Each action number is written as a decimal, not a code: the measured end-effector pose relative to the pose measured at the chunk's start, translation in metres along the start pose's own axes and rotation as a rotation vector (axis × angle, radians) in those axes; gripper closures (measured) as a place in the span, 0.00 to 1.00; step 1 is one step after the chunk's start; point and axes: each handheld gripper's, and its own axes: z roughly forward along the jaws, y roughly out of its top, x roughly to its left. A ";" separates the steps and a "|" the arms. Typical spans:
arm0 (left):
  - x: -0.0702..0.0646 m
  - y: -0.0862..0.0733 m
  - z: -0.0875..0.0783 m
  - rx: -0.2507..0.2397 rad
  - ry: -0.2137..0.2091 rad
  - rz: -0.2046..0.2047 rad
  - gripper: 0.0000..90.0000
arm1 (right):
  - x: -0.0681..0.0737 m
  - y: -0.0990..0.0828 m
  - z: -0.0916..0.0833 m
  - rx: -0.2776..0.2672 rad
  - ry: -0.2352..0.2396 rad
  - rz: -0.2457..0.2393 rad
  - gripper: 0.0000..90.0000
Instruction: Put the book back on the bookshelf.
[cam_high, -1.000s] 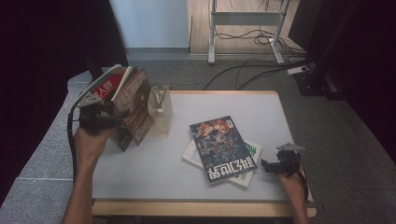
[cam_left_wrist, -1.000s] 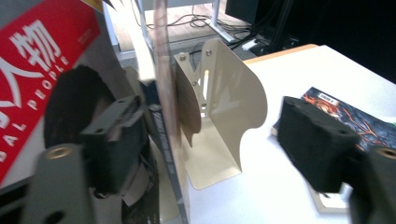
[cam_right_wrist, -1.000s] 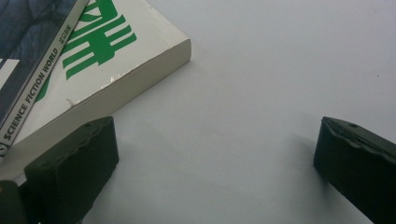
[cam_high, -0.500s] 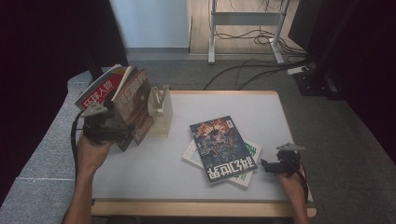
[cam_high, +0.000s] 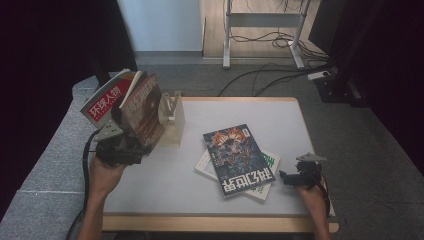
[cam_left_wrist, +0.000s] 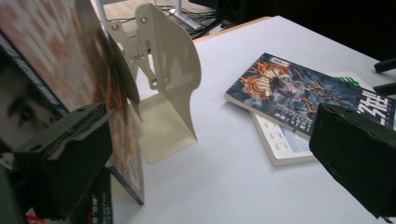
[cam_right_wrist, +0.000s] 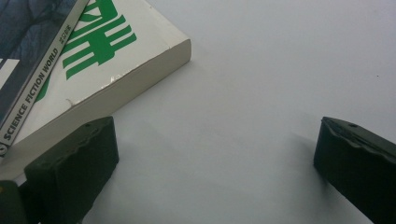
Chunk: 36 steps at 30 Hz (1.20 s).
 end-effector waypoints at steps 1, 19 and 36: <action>-0.001 -0.003 0.002 0.002 -0.002 0.004 0.00 | 0.000 0.000 0.000 0.000 0.000 0.000 0.00; -0.019 -0.039 0.032 0.035 -0.073 0.037 0.00 | 0.000 0.000 0.000 0.000 0.000 0.000 0.00; -0.024 -0.071 0.061 0.083 -0.093 0.033 0.00 | 0.000 0.000 0.000 -0.001 0.000 0.000 0.00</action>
